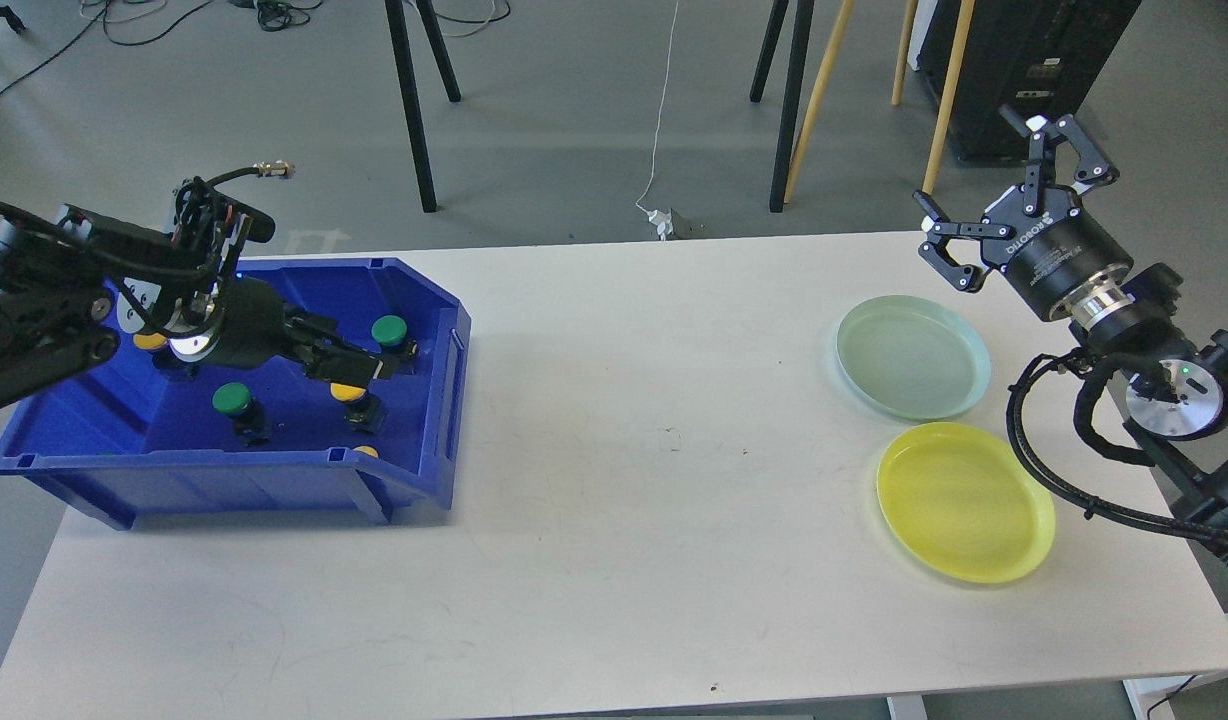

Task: Pass button and place on color plate
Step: 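Reach the left gripper down into the blue bin toward a button, then grasp a black button with the left gripper and lift it, then extend the left arm carrying the button toward the right gripper, then grasp the button with the right gripper and open the left gripper, then lower the button onto the yellow plate and open the right gripper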

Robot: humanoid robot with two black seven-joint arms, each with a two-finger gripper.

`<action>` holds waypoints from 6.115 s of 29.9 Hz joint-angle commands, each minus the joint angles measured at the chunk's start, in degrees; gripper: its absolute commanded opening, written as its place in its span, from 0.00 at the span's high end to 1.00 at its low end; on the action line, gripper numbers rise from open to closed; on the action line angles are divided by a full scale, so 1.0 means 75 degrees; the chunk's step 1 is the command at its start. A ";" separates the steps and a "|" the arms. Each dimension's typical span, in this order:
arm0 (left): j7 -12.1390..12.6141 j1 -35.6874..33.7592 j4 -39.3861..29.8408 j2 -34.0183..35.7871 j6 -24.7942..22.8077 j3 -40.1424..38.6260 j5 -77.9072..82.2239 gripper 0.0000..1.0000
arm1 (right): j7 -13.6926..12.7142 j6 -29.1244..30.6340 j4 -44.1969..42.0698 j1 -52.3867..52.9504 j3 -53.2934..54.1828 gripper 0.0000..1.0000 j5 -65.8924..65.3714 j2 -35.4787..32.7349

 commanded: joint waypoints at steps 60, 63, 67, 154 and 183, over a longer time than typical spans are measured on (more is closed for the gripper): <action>0.0002 0.1424 0.2596 -0.1560 0.0504 -0.0007 -0.0002 0.64 | 0.0010 0.0000 -0.0039 -0.0365 0.0031 0.00 0.0000 0.0029; 0.0002 0.1436 0.2584 -0.1560 0.0492 0.0005 -0.0002 0.77 | 0.0010 0.0000 -0.0027 -0.0400 0.0031 0.00 0.0000 0.0029; 0.0002 0.1389 0.2502 -0.1537 0.0492 0.0005 -0.0002 0.94 | 0.0010 0.0000 -0.0039 -0.0412 0.0031 0.00 0.0000 0.0029; 0.0002 0.2607 -0.0310 -0.3506 -0.1143 -0.5525 -0.6213 0.33 | 0.0491 -0.2175 0.4872 -0.0670 -0.1258 0.99 -0.2145 -0.0662; 0.0002 0.2057 -0.0967 0.0806 -0.1143 -0.4790 0.0874 0.13 | 0.0233 -0.7467 0.3325 -0.3506 -0.1785 0.33 -0.4325 -0.0861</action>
